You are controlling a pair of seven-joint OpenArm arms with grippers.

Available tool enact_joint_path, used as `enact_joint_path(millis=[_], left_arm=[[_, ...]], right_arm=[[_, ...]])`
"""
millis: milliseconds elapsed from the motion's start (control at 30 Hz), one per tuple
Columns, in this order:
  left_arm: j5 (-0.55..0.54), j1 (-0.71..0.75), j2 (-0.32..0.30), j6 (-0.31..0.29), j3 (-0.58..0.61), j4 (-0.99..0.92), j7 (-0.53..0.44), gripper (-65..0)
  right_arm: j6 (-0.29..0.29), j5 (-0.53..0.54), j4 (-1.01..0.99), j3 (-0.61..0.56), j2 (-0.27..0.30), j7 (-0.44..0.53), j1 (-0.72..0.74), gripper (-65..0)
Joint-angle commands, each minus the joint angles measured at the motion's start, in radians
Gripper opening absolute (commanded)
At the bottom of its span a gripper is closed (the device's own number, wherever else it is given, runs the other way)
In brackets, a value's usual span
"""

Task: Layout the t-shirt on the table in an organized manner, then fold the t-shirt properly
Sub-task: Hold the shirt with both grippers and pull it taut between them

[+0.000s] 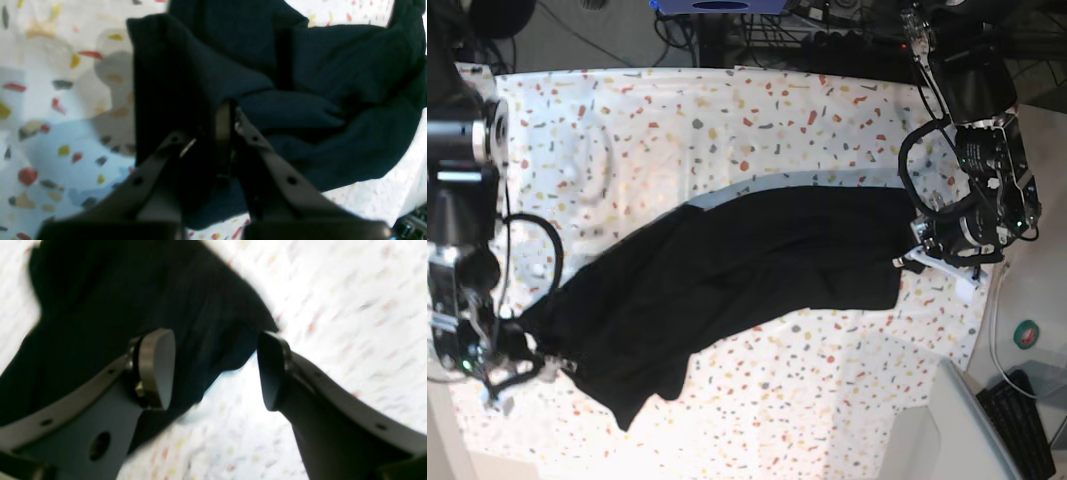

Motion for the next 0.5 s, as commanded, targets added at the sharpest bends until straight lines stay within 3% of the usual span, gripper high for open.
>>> enact_joint_path(millis=[0,67,167,267,467], left_arm=[[-0.011,-0.019,-0.012,-0.004,0.0,0.015,-0.013,-65.0],[-0.011,-0.01,-0.012,-0.005,0.0,0.012,-0.013,-65.0],[-0.011,-0.001,-0.012,-0.005,0.0,0.017,-0.015,-65.0],[-0.011,0.002,-0.015,-0.005,0.0,0.017,-0.015,-65.0],[-0.011,0.013,-0.03,-0.005,0.0,0.017,-0.015,-65.0]], right_arm=[[0.008,0.011,0.162,0.042,-0.005,-0.032,-0.049,-30.2],[0.005,0.055,0.382,0.091,-0.059,-0.098,-0.188,-29.9],[0.005,0.071,0.512,0.072,-0.128,-0.111,-0.325,-29.7],[0.005,0.069,0.451,0.047,-0.165,-0.008,-0.36,-30.2],[0.003,0.051,0.19,0.039,-0.142,0.17,-0.328,-30.3]])
